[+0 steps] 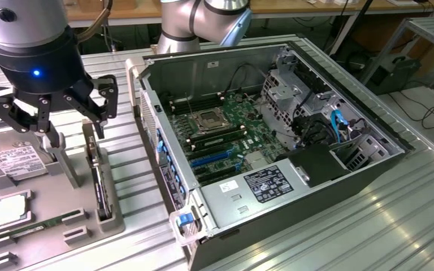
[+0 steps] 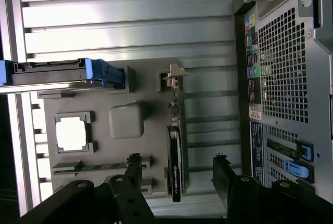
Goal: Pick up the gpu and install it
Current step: 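Pick up the gpu and move the gpu toward the slot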
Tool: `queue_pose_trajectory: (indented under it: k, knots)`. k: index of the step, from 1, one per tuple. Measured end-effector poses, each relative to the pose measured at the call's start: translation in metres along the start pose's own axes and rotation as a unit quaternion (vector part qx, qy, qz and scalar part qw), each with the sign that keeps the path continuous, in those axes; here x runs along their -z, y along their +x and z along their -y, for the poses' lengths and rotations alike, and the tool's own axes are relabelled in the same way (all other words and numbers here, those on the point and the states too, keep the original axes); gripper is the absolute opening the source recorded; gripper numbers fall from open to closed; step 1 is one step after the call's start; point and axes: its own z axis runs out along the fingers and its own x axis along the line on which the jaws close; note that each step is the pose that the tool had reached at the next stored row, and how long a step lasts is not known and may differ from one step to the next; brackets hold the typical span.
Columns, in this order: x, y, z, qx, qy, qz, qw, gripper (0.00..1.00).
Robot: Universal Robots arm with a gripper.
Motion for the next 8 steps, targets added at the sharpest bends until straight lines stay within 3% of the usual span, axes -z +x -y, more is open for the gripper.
queue_pose_trajectory:
  k: [8]
  knots:
    - [-0.0076, -0.0005, 0.0067, 0.000, 0.0001, -0.0008, 1.0000, 0.66]
